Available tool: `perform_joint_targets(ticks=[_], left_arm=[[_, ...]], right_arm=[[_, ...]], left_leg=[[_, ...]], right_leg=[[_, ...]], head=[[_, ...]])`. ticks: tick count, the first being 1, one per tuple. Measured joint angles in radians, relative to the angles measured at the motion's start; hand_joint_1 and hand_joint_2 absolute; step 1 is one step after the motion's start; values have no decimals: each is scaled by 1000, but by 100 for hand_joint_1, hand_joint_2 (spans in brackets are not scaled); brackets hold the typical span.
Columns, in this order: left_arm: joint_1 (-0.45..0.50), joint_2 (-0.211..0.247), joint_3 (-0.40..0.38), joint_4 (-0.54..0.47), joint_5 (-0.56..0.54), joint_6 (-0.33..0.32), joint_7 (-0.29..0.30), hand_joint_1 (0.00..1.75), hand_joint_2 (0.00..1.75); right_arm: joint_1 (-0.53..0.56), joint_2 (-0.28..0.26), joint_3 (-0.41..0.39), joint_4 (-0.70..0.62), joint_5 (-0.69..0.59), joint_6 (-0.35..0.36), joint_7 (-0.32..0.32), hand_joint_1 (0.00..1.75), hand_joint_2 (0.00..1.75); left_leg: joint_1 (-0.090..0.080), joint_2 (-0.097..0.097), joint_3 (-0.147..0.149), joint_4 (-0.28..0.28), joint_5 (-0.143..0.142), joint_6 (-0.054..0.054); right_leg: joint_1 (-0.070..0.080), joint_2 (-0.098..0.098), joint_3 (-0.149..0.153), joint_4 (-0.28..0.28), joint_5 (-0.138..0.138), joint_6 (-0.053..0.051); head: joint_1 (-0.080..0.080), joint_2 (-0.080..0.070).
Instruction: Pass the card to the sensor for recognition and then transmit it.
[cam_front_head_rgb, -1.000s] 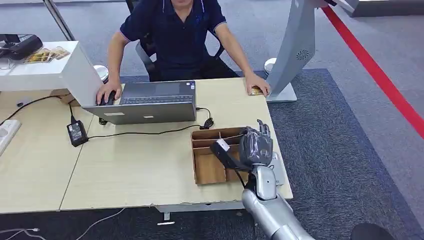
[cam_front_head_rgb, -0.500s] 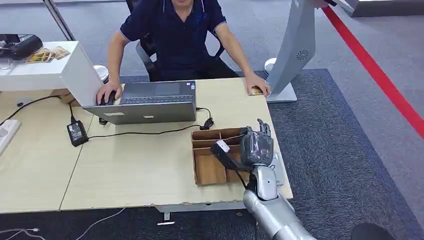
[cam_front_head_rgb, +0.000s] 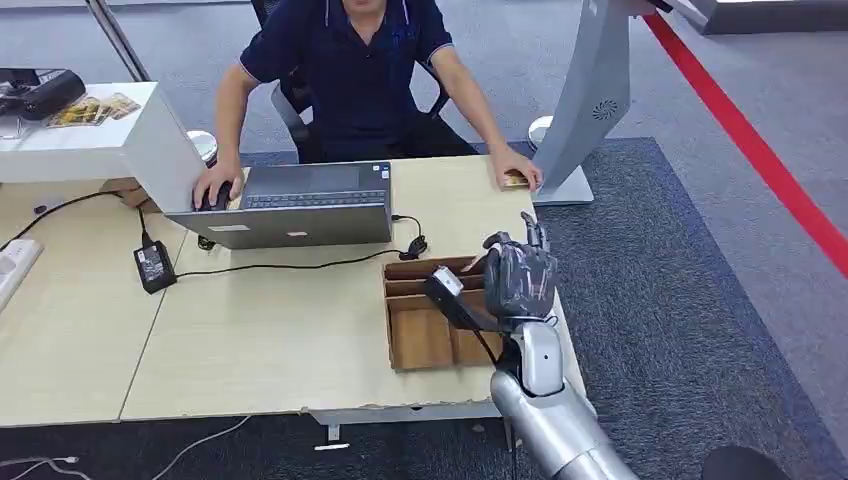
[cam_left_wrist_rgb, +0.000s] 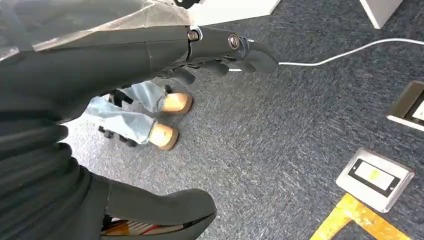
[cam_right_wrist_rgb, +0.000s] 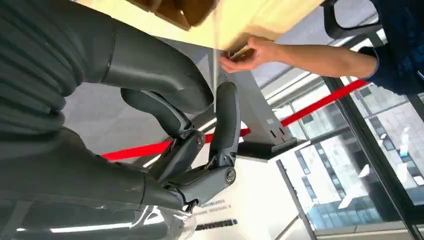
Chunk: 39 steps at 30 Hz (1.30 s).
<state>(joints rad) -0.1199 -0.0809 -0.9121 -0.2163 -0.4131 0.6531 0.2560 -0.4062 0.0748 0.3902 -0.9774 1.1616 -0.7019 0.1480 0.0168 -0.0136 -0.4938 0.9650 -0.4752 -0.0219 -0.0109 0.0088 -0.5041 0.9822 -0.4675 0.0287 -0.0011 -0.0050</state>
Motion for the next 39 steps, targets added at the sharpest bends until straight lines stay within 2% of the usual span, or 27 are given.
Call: perform_joint_targets(ticks=[5,10,14,24,39], left_arm=[[3,1,0,0,12,8,0,0,175],[10,3,0,0,21,14,0,0,175],[13,3,0,0,21,17,-1,0,175],[14,3,0,0,18,17,-3,0,175],[11,3,0,0,16,14,-1,0,175]], right_arm=[[20,-11,-1,-112,43,-1,3,175,175],[26,-39,-1,-258,75,-1,88,175,175],[31,-58,1,-361,87,-1,114,175,175],[49,-75,1,-493,68,0,73,175,175],[49,-65,2,-512,56,2,35,175,175]], left_leg=[[0,0,0,0,0,0],[0,0,0,0,0,0],[0,0,0,0,0,0],[0,0,0,0,0,0],[0,0,0,0,0,0]], right_leg=[[0,0,0,0,0,0],[0,0,0,0,0,0],[0,0,0,0,0,0],[0,0,0,0,0,0],[0,0,0,0,0,0]], head=[[0,0],[0,0],[0,0],[0,0],[0,0]])
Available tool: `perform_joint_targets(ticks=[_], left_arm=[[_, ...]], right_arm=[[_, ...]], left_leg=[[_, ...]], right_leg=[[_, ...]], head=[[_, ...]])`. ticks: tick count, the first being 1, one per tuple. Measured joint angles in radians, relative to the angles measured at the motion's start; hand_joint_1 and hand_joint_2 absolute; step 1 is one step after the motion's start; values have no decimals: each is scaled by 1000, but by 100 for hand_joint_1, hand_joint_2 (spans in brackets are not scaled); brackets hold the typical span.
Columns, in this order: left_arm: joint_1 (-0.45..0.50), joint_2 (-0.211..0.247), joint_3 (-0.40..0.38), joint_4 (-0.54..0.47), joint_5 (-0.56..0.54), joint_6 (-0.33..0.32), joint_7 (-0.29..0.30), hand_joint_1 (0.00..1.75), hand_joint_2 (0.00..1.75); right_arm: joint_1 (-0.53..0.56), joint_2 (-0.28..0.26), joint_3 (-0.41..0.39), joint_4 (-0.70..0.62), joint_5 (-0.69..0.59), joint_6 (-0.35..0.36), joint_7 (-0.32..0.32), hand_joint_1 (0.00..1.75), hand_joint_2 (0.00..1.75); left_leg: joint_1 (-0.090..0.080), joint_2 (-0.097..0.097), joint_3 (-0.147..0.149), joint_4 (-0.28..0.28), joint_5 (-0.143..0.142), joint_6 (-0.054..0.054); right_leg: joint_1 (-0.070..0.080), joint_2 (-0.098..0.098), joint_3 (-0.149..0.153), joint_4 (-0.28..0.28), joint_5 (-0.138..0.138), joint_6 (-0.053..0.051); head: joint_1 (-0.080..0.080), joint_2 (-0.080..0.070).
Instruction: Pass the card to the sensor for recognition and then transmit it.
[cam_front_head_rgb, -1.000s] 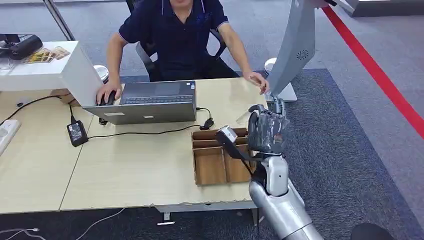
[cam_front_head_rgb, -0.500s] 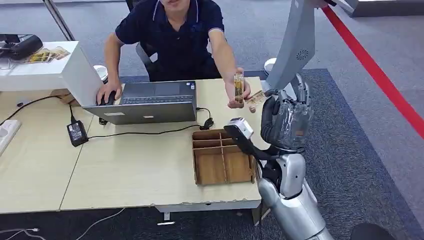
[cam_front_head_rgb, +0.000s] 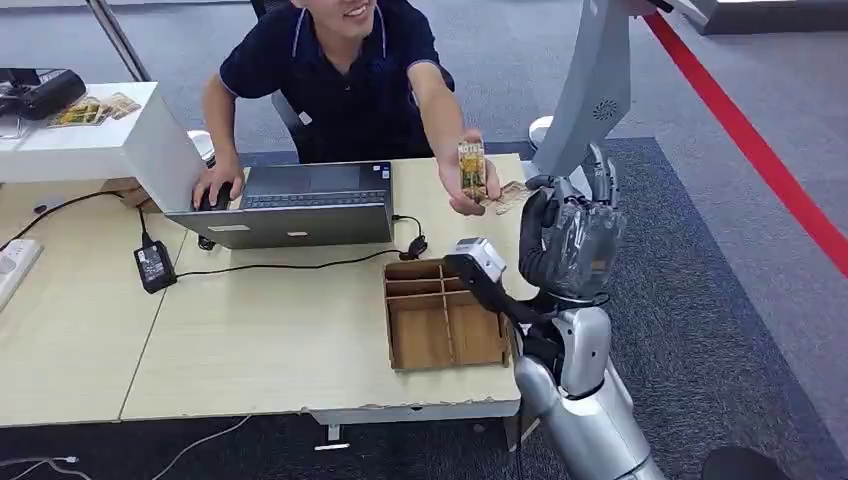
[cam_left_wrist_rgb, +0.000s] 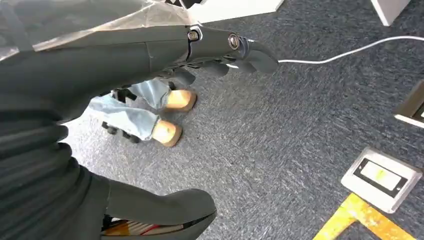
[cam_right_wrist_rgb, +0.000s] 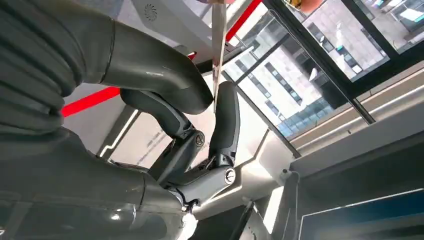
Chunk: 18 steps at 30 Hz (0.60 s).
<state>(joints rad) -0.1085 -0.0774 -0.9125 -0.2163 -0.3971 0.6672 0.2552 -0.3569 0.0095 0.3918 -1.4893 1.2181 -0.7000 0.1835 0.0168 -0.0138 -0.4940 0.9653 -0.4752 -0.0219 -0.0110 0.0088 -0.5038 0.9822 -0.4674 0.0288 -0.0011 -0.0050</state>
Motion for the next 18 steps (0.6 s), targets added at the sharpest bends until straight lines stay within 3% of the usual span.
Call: perform_joint_targets(ticks=[1,2,11,12,18], left_arm=[[0,0,0,0,0,0,0,0,175],[-1,0,0,0,0,0,0,0,175],[-1,0,0,0,3,0,0,0,175],[0,0,0,0,3,0,0,0,175],[0,0,-1,0,2,-3,-3,0,175]], right_arm=[[0,0,0,0,0,0,-1,171,175],[0,0,0,0,0,0,-3,0,175],[2,12,1,0,10,1,-6,0,175],[2,15,1,0,11,1,-7,0,0],[6,22,1,0,18,1,-16,0,0]], left_leg=[[0,0,0,0,0,0],[0,0,0,0,0,0],[0,0,0,0,0,0],[0,0,0,0,0,0],[0,0,0,0,0,0]], right_leg=[[0,0,0,0,0,0],[0,0,0,0,0,0],[0,0,0,0,0,0],[0,0,0,0,0,0],[0,0,0,0,0,0]], head=[[0,0],[0,0],[0,0],[0,0],[0,0]])
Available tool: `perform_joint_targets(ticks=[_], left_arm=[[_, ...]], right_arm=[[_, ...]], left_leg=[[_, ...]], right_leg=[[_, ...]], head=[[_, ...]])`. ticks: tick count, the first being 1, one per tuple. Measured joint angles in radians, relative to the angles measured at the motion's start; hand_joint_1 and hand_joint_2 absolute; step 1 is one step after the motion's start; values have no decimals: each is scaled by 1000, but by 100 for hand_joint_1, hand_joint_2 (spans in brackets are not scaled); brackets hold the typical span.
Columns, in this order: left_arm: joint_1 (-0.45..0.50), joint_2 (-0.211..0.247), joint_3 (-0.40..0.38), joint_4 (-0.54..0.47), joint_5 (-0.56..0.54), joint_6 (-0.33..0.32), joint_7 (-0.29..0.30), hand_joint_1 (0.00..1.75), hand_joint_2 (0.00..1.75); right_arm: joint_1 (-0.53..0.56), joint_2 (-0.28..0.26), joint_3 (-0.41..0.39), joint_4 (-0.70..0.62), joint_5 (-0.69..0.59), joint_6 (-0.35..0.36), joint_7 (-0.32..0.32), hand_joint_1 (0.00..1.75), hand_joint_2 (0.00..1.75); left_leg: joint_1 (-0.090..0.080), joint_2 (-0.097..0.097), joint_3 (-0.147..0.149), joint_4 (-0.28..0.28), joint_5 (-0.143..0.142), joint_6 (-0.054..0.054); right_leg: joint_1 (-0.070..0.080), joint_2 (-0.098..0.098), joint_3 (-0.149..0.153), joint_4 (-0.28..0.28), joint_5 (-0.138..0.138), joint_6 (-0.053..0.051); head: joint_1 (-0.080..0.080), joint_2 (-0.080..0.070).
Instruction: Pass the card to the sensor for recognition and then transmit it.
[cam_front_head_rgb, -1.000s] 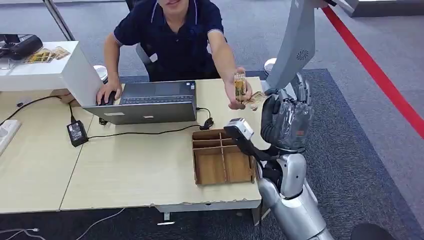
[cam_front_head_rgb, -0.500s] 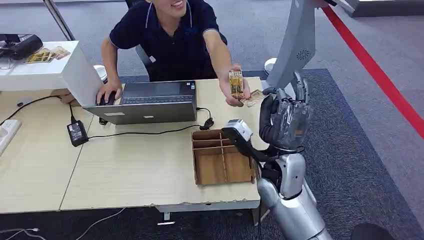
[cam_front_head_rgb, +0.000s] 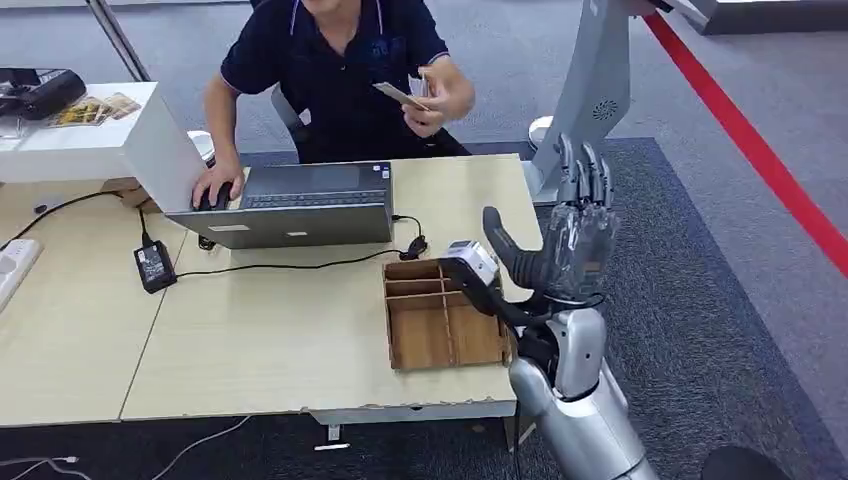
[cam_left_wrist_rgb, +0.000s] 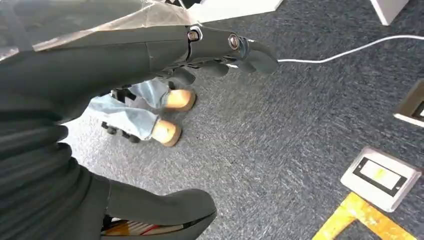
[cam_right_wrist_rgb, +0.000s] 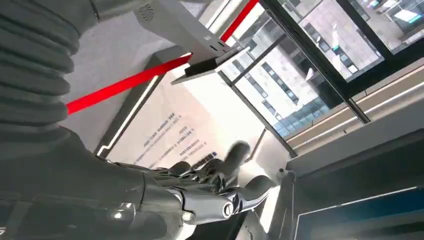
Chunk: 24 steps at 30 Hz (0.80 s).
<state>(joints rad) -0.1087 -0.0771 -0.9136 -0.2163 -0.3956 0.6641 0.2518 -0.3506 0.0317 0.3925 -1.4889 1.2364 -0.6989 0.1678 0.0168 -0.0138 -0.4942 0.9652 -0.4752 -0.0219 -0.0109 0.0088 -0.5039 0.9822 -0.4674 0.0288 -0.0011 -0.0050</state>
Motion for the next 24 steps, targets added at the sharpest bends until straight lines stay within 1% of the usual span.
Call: perform_joint_targets(ticks=[2,3,17,24], left_arm=[[0,0,-1,0,-2,0,0,0,175],[0,1,-1,0,-2,-1,-1,0,175],[0,5,-2,0,0,-9,-3,0,175],[1,6,-3,0,0,-16,-2,0,175]], right_arm=[[2,3,0,0,0,0,-5,0,0],[3,3,0,0,0,0,-8,0,175],[29,16,-3,0,-11,0,-27,0,175],[57,25,-25,-1,-47,0,-66,0,175]], left_leg=[[0,0,0,0,0,0],[0,0,0,0,0,0],[0,0,0,0,0,0],[0,0,0,0,0,0]], right_leg=[[0,0,0,0,0,0],[0,0,0,0,0,0],[0,0,0,0,0,0],[0,0,0,0,0,0]], head=[[0,0],[0,0],[0,0],[0,0]])
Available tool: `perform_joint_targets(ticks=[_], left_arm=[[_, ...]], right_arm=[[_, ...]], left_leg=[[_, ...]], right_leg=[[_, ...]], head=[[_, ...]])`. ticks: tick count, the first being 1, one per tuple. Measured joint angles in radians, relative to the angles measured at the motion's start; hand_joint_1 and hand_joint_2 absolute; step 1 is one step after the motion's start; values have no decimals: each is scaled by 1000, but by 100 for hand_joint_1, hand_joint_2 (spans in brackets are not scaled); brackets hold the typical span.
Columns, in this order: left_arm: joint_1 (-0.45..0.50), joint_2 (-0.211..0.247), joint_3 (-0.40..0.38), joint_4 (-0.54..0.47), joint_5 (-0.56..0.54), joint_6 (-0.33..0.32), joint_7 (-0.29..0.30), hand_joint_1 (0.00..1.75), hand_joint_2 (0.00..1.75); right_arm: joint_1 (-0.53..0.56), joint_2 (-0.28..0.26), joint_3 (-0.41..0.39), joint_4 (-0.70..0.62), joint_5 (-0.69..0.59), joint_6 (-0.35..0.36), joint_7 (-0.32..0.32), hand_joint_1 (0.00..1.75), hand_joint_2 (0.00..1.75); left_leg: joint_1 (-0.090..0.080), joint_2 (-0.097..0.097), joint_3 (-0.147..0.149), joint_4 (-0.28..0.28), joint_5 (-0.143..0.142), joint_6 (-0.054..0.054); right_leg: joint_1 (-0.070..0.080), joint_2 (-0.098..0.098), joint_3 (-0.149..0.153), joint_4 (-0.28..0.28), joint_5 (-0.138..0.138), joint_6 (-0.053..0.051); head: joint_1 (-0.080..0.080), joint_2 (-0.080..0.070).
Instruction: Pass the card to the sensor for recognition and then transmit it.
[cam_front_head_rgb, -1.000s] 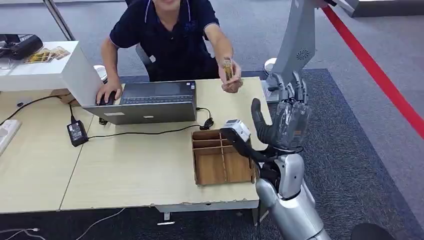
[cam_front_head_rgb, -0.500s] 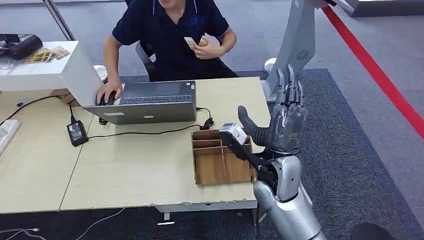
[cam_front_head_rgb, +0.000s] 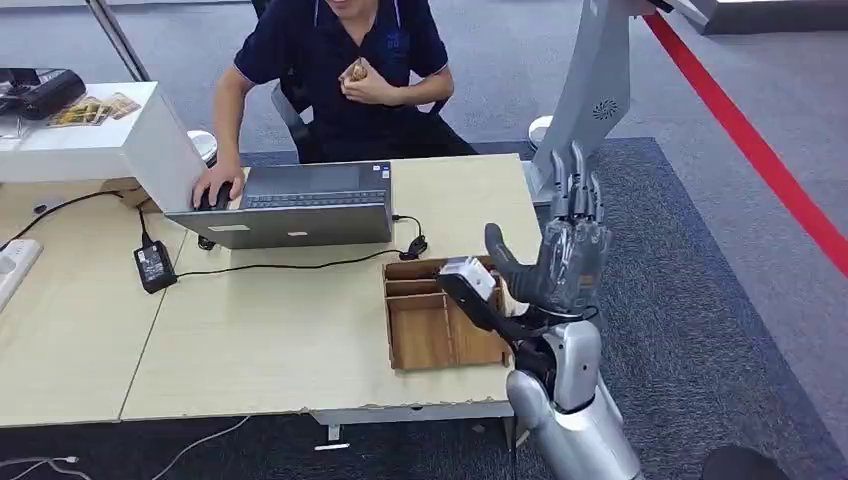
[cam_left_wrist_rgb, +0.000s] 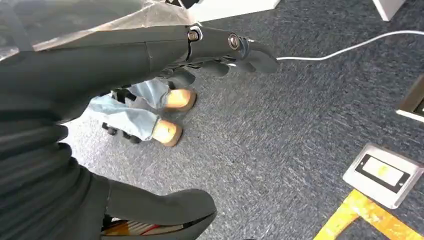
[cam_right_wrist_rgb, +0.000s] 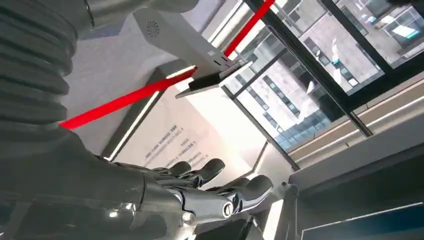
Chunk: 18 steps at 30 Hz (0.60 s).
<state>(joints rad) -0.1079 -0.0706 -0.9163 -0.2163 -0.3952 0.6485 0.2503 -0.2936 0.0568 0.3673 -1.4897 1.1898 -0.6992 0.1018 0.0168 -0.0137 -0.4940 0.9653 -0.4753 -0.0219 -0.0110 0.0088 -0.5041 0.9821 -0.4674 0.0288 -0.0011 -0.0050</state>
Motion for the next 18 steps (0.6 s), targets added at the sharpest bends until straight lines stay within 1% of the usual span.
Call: perform_joint_targets(ticks=[9,13,18], left_arm=[[2,2,0,0,20,2,13,0,175],[3,3,0,0,37,4,19,0,175],[4,3,0,0,40,4,23,0,175]], right_arm=[[73,30,-78,-16,-71,-1,-94,0,175],[117,38,-126,-25,-108,-1,-109,0,175],[161,58,-210,-39,-141,-1,-160,0,175]], left_leg=[[0,0,0,0,0,0],[0,0,0,0,0,0],[0,0,0,0,0,0]], right_leg=[[0,0,0,0,0,0],[0,0,0,0,0,0],[0,0,0,0,0,0]], head=[[0,0],[0,0],[0,0]])
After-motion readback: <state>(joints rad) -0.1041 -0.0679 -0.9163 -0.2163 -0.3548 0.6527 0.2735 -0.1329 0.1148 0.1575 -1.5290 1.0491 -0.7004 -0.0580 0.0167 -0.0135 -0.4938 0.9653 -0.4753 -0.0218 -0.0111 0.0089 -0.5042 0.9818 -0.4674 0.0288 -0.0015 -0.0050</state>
